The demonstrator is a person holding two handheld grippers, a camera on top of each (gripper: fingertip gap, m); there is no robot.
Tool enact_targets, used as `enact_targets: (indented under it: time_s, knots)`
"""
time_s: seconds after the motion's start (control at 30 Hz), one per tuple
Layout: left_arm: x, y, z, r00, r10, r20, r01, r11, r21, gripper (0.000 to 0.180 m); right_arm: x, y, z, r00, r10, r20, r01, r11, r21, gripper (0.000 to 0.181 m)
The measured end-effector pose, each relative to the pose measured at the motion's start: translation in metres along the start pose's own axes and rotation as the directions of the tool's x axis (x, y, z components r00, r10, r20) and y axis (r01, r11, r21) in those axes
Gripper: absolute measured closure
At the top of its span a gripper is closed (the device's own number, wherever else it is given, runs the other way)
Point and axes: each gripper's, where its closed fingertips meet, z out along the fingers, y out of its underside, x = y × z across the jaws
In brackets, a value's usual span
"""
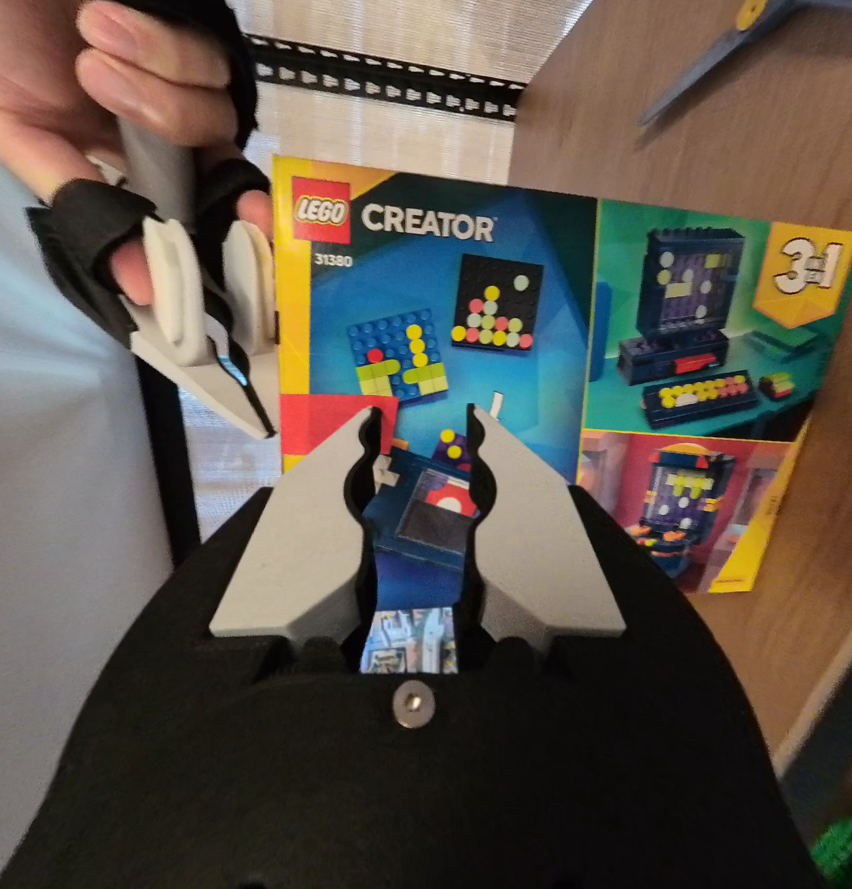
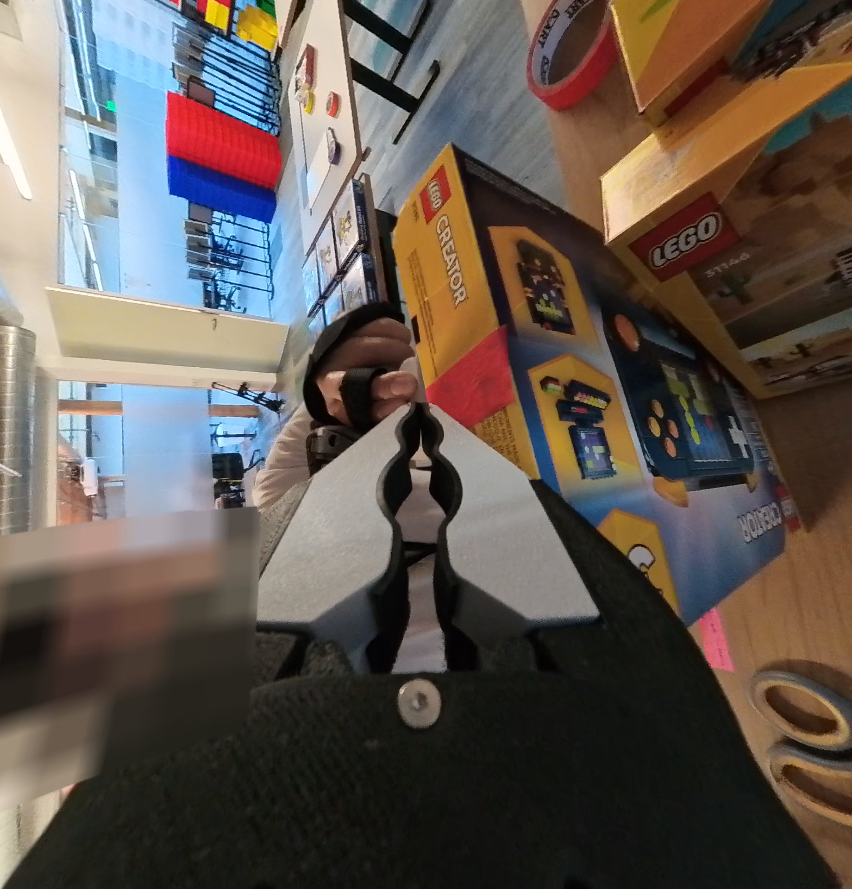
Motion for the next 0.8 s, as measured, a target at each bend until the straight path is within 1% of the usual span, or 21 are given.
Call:
enact_targets:
  time_s: [0.07,0.1,0.2,0.27,0.33,0.37,0.43,0.5,0.57,0.6,0.63,0.67,0.7,0.77,0.8]
  knots:
    - [0.011,-0.001,0.001,0.997,-0.023,-0.071,0.023,1.0,0.005,0.153,0.0,0.0,0.0,1.0,0.015,0.009,-0.015,1.0,0.002,0.181]
    - [0.016,-0.002,0.001,0.994,-0.043,-0.096,0.045,0.999,0.014,0.152,0.0,0.0,0.0,1.0,0.02,0.02,-0.02,1.0,-0.002,0.181]
    - [0.012,-0.003,0.001,0.993,-0.093,-0.073,0.097,0.994,0.053,0.16,0.0,0.0,0.0,1.0,0.01,0.024,-0.01,1.0,0.003,0.181]
    - [0.014,-0.004,0.0,0.971,-0.196,-0.137,0.206,0.976,0.065,0.159,0.0,0.0,-0.001,1.0,0.005,0.02,-0.005,1.0,0.006,0.181]
    - [0.019,-0.007,-0.004,0.922,-0.305,-0.24,0.329,0.942,0.064,0.158,-0.001,0.001,0.001,1.0,0.007,0.026,-0.007,1.0,-0.002,0.181]
    - [0.018,-0.009,-0.007,0.902,-0.341,-0.265,0.374,0.924,0.082,0.158,-0.002,0.003,0.001,0.999,0.008,0.031,-0.008,1.0,-0.01,0.181]
    - [0.006,-0.011,-0.017,0.886,-0.396,-0.244,0.437,0.887,0.147,0.159,-0.002,0.002,0.001,1.0,-0.005,0.017,0.005,1.0,-0.004,0.181]
    - [-0.02,-0.009,-0.03,0.863,-0.474,-0.174,0.504,0.833,0.229,0.16,0.0,0.001,0.0,1.0,-0.019,0.007,0.019,1.0,0.008,0.181]
    - [-0.058,0.001,-0.039,0.827,-0.558,-0.07,0.55,0.778,0.305,0.152,-0.002,0.002,0.001,1.0,-0.016,0.021,0.016,1.0,0.003,0.181]
    - [-0.073,0.008,-0.041,0.816,-0.577,-0.03,0.555,0.768,0.32,0.146,-0.002,0.002,0.001,1.0,-0.018,0.02,0.018,1.0,0.004,0.181]
    - [-0.08,0.011,-0.039,0.821,-0.57,-0.038,0.551,0.773,0.313,0.144,-0.001,0.001,0.0,1.0,-0.023,0.016,0.023,1.0,0.006,0.181]
    - [-0.081,0.012,-0.034,0.832,-0.55,-0.068,0.545,0.789,0.283,0.139,-0.001,0.001,0.0,1.0,-0.024,0.016,0.024,1.0,0.006,0.18]
    - [-0.078,0.015,-0.026,0.851,-0.516,-0.098,0.523,0.819,0.236,0.134,-0.001,0.001,0.0,1.0,-0.024,0.016,0.024,1.0,0.006,0.18]
    - [-0.063,0.025,-0.01,0.889,-0.424,-0.171,0.447,0.886,0.125,0.13,-0.001,0.001,0.0,0.999,-0.033,0.011,0.033,0.999,0.009,0.18]
    - [-0.058,0.032,-0.005,0.901,-0.388,-0.196,0.41,0.908,0.085,0.131,-0.001,0.001,0.0,0.999,-0.036,0.01,0.036,0.999,0.01,0.18]
